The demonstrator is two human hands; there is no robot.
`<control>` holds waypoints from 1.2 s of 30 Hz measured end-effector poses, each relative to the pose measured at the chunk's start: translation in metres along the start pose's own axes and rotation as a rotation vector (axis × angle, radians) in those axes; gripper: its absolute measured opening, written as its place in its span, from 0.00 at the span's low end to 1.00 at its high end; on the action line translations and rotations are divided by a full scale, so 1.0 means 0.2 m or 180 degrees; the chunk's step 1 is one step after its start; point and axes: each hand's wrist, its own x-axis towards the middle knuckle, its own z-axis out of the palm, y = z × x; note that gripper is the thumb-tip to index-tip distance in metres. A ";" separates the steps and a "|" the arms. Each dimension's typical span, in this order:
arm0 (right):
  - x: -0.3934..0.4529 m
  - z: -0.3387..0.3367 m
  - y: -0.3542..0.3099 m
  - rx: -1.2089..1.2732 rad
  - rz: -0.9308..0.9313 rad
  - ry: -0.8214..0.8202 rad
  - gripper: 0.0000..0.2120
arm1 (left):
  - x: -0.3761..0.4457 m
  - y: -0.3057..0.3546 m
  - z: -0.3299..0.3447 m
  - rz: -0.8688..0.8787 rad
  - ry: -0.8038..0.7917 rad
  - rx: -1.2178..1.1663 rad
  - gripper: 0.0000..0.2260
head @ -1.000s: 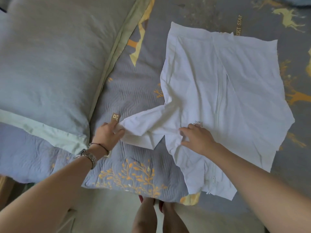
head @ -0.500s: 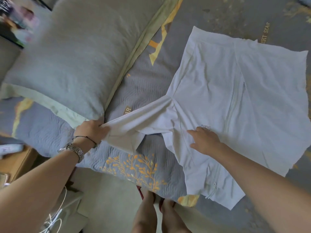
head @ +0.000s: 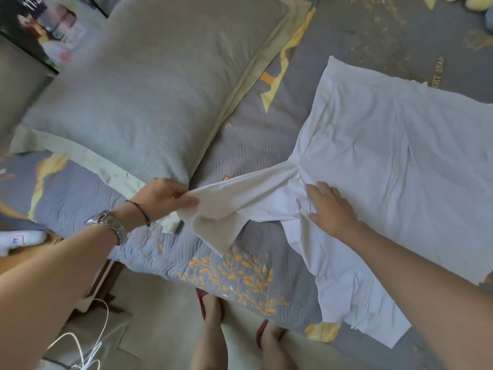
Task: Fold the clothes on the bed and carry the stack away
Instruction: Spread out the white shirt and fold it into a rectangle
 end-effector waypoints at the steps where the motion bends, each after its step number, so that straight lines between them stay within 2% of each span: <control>1: 0.03 -0.01 -0.02 0.0105 0.0030 -0.0039 0.32 | 0.02 -0.01 -0.01 -0.0011 0.0039 -0.0201 0.22; 4: 0.06 -0.02 -0.08 0.0387 0.0103 -0.0024 0.35 | 0.11 -0.03 -0.03 -0.0023 0.0099 -0.0695 0.19; 7: 0.05 -0.02 -0.17 0.0664 -0.0064 0.0334 0.32 | 0.21 -0.04 -0.07 0.0063 -0.0057 -0.0941 0.17; 12: 0.06 -0.06 -0.40 0.1084 -0.0563 0.0706 0.28 | 0.31 -0.05 -0.12 0.0328 -0.0377 -0.0584 0.19; 14: 0.11 -0.11 -0.52 0.1318 -0.0749 0.0665 0.27 | 0.33 -0.06 -0.13 0.0448 -0.0488 -0.0483 0.19; 19: 0.23 -0.20 -0.85 0.1563 -0.1176 0.0174 0.29 | 0.33 -0.11 -0.17 0.0710 -0.0501 -0.0550 0.19; 22: 0.28 -0.23 -0.98 0.1394 -0.1196 0.0066 0.22 | 0.30 -0.15 -0.19 0.0721 -0.0521 -0.0514 0.11; 25: 0.30 -0.26 -1.02 0.1190 -0.1166 -0.0051 0.12 | 0.28 -0.20 -0.21 0.0568 -0.0523 -0.0478 0.10; 29: 0.28 -0.29 -0.99 0.1576 -0.0952 -0.0090 0.09 | 0.23 -0.27 -0.26 0.0452 -0.0446 -0.0498 0.11; 36: 0.23 -0.28 -1.00 0.1611 -0.0756 0.0113 0.08 | 0.10 -0.44 -0.43 0.0027 -0.0556 -0.0185 0.12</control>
